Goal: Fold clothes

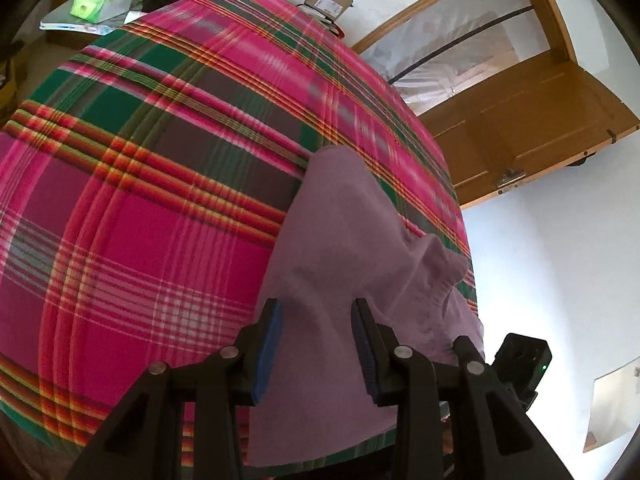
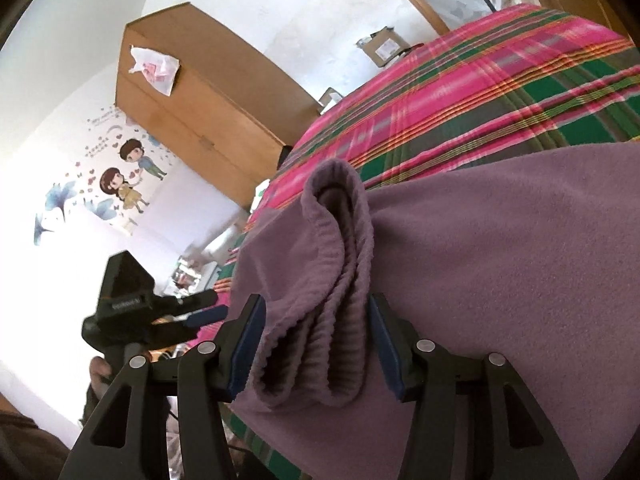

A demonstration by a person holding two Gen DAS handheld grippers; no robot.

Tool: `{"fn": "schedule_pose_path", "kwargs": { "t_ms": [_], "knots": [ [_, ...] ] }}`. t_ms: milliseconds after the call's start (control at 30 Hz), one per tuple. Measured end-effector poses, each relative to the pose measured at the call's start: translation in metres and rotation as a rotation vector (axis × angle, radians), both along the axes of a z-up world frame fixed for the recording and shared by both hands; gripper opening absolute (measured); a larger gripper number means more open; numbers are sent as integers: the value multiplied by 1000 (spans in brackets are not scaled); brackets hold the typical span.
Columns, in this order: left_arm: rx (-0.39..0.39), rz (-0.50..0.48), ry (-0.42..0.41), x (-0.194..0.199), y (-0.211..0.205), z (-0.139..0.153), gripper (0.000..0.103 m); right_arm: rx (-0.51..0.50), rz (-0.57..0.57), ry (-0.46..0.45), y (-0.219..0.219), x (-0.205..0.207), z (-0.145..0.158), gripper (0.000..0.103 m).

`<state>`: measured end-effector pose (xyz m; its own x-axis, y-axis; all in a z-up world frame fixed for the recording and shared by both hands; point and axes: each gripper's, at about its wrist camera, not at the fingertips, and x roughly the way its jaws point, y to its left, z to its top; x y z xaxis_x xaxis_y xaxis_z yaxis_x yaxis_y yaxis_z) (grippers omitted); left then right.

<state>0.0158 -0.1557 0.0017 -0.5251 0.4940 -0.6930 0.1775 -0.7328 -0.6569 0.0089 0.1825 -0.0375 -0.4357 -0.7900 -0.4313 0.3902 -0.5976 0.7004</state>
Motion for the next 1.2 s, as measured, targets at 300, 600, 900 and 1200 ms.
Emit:
{"fn": "schedule_pose_path", "kwargs": {
  "t_ms": [300, 600, 900, 1200],
  "knots": [
    [15, 0, 1, -5, 6, -11, 36, 157, 67, 20, -28, 7, 4, 55],
    [18, -2, 2, -4, 8, -13, 36, 81, 73, 35, -20, 28, 17, 23],
    [10, -11, -2, 2, 4, -11, 36, 100, 32, -74, -14, 31, -3, 31],
    [-3, -5, 25, -4, 0, -1, 36, 126, -85, 25, 7, 18, 22, 38]
  ]
}}
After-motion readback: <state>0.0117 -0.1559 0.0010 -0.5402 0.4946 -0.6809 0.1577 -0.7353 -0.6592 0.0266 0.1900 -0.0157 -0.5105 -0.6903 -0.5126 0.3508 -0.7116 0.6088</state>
